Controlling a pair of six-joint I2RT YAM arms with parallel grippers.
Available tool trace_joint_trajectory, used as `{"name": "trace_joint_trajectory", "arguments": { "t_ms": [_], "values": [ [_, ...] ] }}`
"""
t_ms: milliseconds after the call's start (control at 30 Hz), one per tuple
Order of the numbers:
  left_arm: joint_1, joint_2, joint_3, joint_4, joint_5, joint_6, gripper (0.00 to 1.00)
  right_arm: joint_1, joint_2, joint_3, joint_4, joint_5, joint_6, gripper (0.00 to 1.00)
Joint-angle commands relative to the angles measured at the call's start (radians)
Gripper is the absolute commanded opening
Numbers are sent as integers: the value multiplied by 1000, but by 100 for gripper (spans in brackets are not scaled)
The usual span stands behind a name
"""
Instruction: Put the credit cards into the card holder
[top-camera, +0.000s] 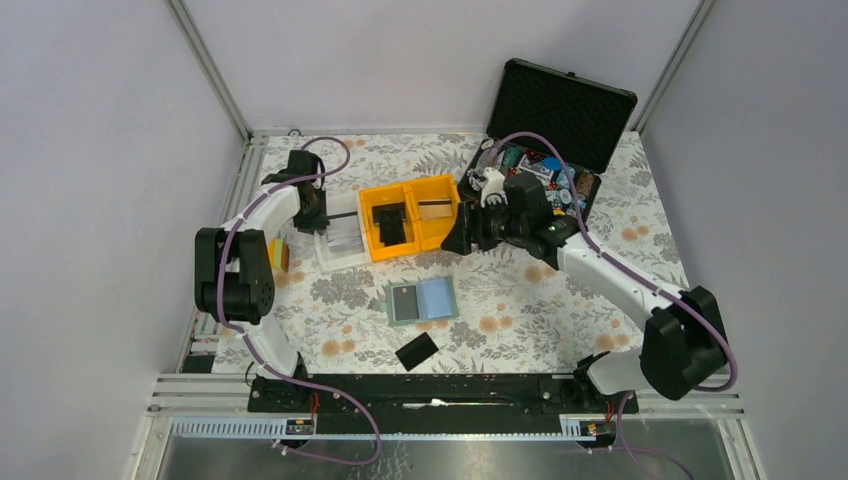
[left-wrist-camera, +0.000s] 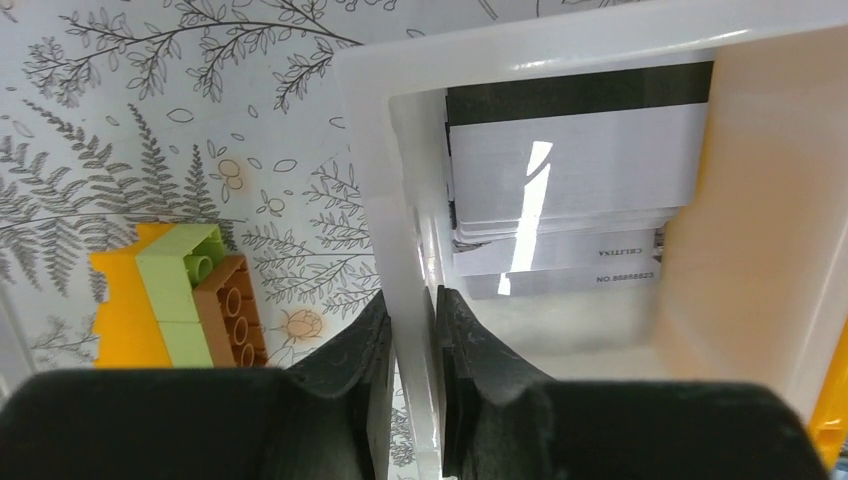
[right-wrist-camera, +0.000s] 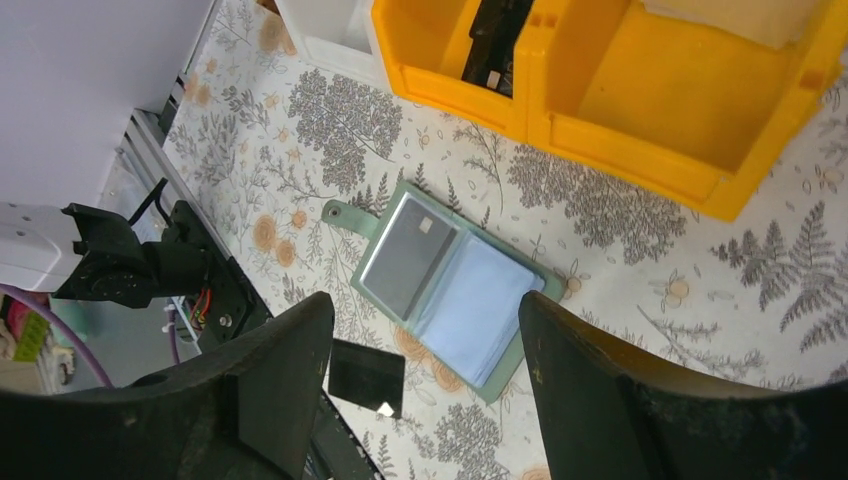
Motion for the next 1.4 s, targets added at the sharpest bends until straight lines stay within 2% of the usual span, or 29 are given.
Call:
{"name": "trace_joint_trajectory", "arguments": {
  "t_ms": [0,133,667,967,1200,1233,1367],
  "values": [
    [-98,-18,32,-45,45,120,0,49,76,126,-48,29,-89,74],
    [-83,-19,39,-59,-37,136,0,68,117,151,-31,24,-75,72],
    [46,-75,43,-55,-20,187,0,80,86,112,4,41,-47,72],
    [42,-80,38,-25,155,146,0,80,104,131,8,35,-55,72],
    [-18,-75,41,-21,197,123,0,88,179,207,-34,0,-114,72],
    [-26,-75,40,-21,195,123,1,94,198,227,-49,4,-131,71],
    [-37,-85,49,-27,197,100,21,125,285,341,-127,32,-215,70]
  ]
}}
